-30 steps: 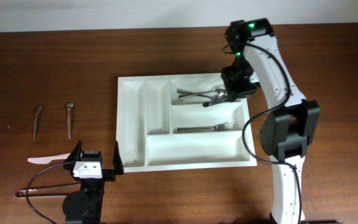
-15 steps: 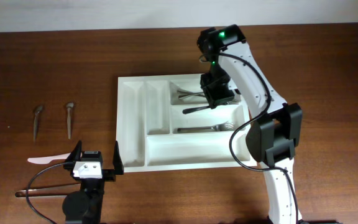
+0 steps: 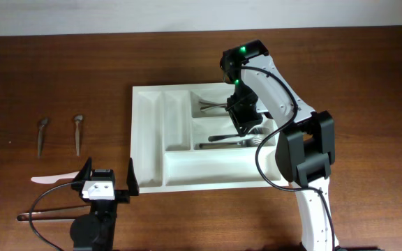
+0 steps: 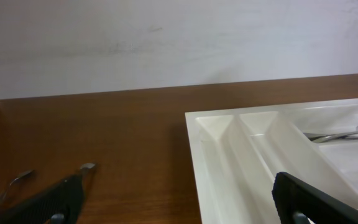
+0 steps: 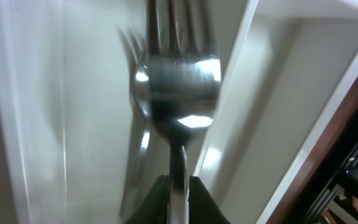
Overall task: Pack container
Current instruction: 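Open the right gripper and lift it away from the tray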
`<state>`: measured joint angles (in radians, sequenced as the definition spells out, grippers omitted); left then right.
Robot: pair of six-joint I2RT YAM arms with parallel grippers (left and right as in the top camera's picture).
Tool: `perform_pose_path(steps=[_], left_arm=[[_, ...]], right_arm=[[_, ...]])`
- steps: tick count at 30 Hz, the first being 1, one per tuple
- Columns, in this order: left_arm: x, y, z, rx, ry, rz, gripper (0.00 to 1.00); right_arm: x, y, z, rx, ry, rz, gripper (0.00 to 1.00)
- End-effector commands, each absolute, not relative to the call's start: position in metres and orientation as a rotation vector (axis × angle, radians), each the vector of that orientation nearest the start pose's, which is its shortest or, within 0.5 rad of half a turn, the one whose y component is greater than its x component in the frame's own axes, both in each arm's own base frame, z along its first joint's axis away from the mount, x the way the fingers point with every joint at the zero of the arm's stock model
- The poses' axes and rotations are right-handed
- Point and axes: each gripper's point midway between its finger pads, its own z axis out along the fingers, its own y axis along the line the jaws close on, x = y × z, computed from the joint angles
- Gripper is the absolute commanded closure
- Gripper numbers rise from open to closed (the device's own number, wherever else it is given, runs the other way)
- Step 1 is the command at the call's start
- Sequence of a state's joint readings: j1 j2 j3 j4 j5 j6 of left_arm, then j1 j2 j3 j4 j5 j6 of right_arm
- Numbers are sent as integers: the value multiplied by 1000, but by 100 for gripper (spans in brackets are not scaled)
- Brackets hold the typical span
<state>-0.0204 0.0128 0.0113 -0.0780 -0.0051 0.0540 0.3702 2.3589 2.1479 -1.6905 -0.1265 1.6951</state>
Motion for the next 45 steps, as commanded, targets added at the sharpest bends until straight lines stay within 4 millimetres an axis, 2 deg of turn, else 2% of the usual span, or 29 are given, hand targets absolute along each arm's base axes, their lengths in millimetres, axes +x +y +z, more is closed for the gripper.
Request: perform_pose_path(steps=[1, 7, 9, 11, 13, 14, 18, 22, 25, 28, 31, 32, 35, 38, 42, 45], left_arm=[[246, -4, 156, 71, 1650, 42, 1], [246, -4, 156, 71, 1650, 42, 1], [246, -4, 156, 71, 1650, 42, 1], [246, -4, 156, 71, 1650, 42, 1], [246, -4, 156, 71, 1650, 42, 1], [246, -4, 156, 71, 1650, 42, 1], [246, -4, 156, 71, 1650, 42, 1], [246, -4, 156, 71, 1650, 42, 1], [246, -4, 156, 71, 1650, 42, 1], [246, -4, 156, 71, 1650, 42, 1], [246, -4, 156, 71, 1650, 42, 1], [246, -4, 156, 71, 1650, 42, 1], [246, -4, 156, 71, 1650, 42, 1], [246, -4, 156, 71, 1650, 42, 1], [246, -4, 156, 71, 1650, 42, 1], [246, -4, 156, 71, 1650, 42, 1]], right_arm=[[349, 150, 86, 2083, 2606, -374, 85], [354, 144, 85, 2088, 2592, -358, 79], [364, 143, 83, 2030, 2630, -295, 76], [380, 144, 80, 1893, 2710, -180, 60], [397, 144, 79, 1754, 2780, -62, 35], [403, 143, 80, 1703, 2802, -22, 27], [430, 126, 93, 1503, 2839, 106, 16], [468, 99, 132, 1278, 2793, 247, 1], [497, 72, 180, 1090, 2691, 339, 1], [515, 41, 235, 918, 2564, 377, 1], [518, 6, 280, 787, 2457, 356, 1], [516, -13, 297, 719, 2420, 326, 1], [507, -45, 316, 613, 2390, 248, 1], [488, -82, 321, 626, 2400, 181, 1], [465, -126, 315, 739, 2419, 142, 1], [458, -144, 318, 738, 2405, 184, 1]])
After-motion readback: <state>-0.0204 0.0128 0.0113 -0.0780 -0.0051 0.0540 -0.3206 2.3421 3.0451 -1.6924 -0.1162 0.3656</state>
